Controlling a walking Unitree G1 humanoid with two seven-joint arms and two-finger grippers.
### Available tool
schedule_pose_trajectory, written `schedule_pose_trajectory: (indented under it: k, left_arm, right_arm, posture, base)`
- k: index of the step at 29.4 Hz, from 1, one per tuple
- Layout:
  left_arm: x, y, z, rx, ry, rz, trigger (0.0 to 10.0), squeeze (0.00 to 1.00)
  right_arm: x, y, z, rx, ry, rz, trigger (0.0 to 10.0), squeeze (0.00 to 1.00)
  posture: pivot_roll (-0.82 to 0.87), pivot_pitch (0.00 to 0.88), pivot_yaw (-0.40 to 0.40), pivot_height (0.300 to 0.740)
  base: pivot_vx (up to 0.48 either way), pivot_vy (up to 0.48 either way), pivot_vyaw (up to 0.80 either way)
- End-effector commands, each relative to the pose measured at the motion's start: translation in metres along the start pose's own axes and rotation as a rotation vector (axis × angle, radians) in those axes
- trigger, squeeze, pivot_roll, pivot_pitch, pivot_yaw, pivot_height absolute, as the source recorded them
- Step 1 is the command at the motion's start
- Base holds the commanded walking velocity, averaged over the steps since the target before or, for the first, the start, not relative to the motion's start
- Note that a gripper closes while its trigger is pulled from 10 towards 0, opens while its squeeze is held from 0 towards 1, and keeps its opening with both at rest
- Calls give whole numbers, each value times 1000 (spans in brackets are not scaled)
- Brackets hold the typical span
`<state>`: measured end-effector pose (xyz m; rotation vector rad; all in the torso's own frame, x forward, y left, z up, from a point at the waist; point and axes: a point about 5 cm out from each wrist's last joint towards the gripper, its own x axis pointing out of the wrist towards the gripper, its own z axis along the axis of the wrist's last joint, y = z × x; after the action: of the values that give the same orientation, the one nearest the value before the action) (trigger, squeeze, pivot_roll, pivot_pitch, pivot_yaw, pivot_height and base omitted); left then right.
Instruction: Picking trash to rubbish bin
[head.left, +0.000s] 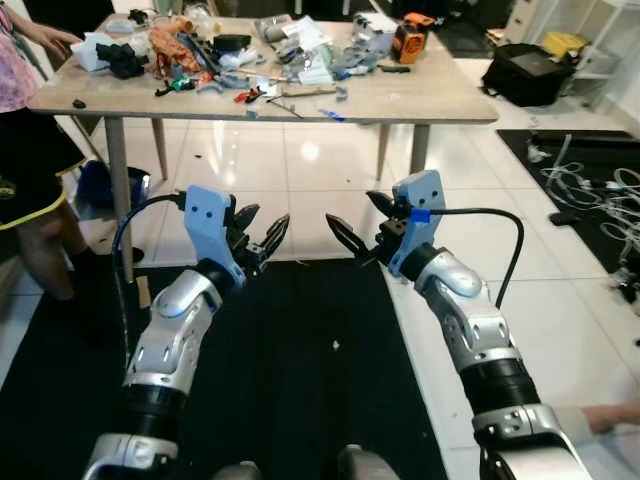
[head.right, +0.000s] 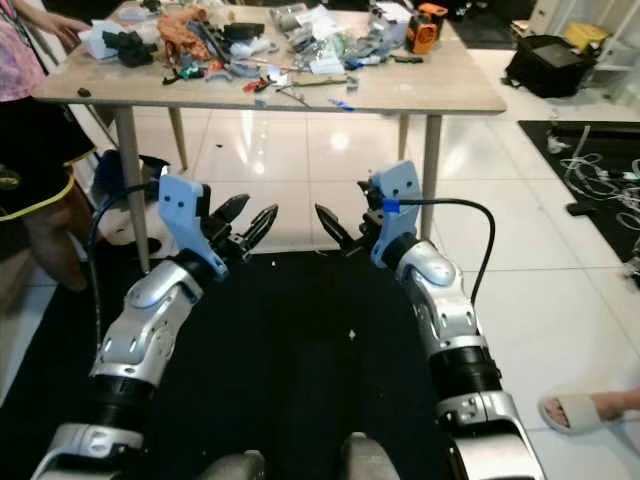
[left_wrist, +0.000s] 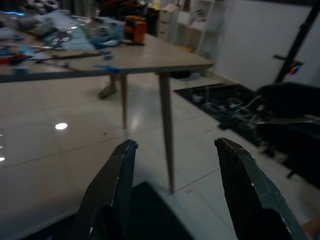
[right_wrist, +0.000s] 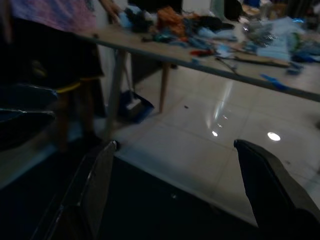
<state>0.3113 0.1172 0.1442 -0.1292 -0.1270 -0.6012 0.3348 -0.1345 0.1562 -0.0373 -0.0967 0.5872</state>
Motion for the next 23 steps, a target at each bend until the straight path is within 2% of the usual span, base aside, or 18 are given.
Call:
schedule_pose_trajectory:
  k: [1, 10, 14, 19, 23]
  left_arm:
    - [-2, 1, -2, 3, 13, 1, 10000, 0]
    - [-1, 1, -2, 4, 12, 0, 10000, 0]
    - [-1, 0, -2, 5, 12, -2, 10000, 0]
    - [-1, 0, -2, 6, 12, -2, 10000, 0]
    - [-1, 0, -2, 7, 12, -2, 10000, 0]
  right_arm:
    - [0, -2, 1, 17, -8, -11, 10000, 0]
    - [0, -3, 1, 37, -7, -20, 10000, 0]
    - [2, -3, -2, 37, 32, -20, 10000, 0]
    - [1, -4, -1, 39, 22, -24, 10000, 0]
    - [1, -4, 0, 38, 10, -27, 10000, 0]
  posture:
    - [-50, 0, -48, 740]
    - [-54, 0, -48, 740]
    - [-55, 0, -46, 740]
    - [-55, 0, -46, 740]
    - [-55, 0, -46, 740]
  base:
    - [356, 0, 0]
    - [357, 0, 0]
    - [356, 0, -628]
    - [355, 0, -775]
    - [360, 0, 0]
